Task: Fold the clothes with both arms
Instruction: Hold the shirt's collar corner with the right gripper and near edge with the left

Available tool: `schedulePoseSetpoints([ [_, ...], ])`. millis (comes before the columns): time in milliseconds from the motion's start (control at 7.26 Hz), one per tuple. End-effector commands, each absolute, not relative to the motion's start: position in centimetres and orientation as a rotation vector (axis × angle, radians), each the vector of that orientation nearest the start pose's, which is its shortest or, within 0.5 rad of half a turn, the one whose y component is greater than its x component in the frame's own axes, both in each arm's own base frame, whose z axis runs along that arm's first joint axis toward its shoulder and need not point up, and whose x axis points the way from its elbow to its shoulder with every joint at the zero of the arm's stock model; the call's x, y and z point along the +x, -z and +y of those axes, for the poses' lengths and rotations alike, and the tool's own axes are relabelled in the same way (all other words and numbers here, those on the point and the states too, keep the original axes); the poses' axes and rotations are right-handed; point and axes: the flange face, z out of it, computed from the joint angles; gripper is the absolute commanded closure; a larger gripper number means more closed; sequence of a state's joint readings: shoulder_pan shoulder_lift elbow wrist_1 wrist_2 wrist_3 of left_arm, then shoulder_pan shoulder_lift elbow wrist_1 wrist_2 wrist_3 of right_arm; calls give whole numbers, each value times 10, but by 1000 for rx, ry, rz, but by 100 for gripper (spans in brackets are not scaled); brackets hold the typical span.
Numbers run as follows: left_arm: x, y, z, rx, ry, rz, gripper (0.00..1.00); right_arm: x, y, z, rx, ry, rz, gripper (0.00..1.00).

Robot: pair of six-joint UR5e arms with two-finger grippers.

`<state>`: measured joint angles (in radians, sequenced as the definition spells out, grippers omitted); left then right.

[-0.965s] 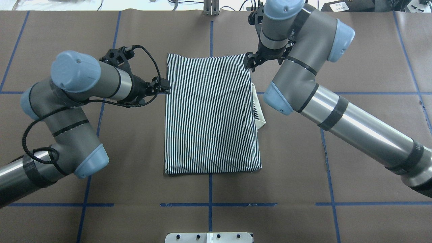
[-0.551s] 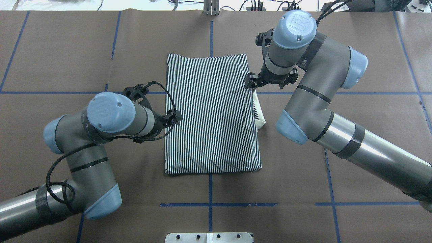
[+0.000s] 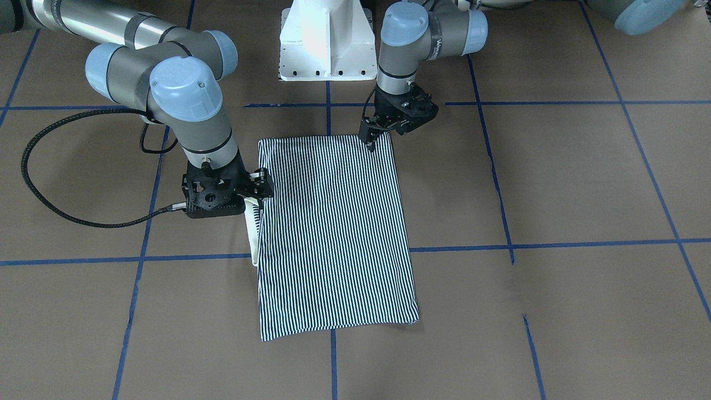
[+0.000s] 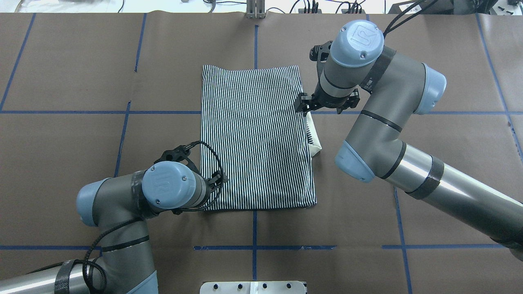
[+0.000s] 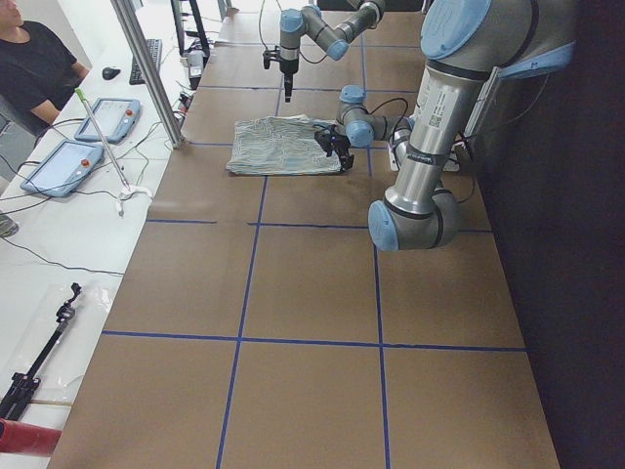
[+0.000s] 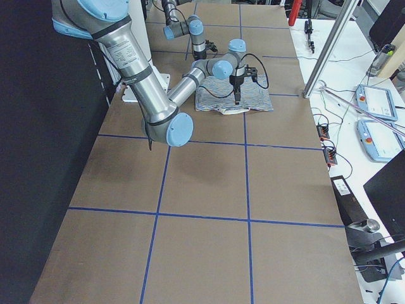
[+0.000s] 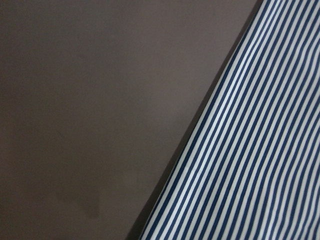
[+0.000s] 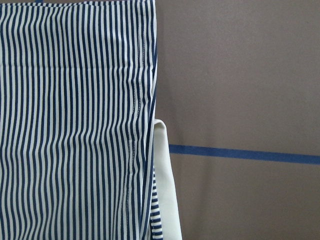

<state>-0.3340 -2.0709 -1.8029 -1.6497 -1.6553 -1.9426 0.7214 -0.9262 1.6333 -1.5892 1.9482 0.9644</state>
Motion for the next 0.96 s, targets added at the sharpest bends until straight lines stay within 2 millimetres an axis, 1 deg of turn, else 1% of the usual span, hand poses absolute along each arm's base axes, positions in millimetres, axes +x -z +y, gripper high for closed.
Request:
schedulePoseSetpoints([
  [0,565,-275,-324,-97,641,789,3,-455,-254,-527,135,23,-761,0],
  [138,565,-275,-324,-97,641,791,6,-455,-253,-527,137,22,-761,0],
  [413,571,-278,-319,-101,631,782,7,-454,-253,-527,139,22,-762,0],
  [551,574,-277,-321,-100,632,781,12,-454,-253,-527,138,23,-762,0],
  [689,575,-276,-321,-101,633,782,26,-454,-253,-527,139,22,-762,0],
  [827,576,-269,-321,-101,632,793,48,-454,-255,-527,138,22,-761,0],
])
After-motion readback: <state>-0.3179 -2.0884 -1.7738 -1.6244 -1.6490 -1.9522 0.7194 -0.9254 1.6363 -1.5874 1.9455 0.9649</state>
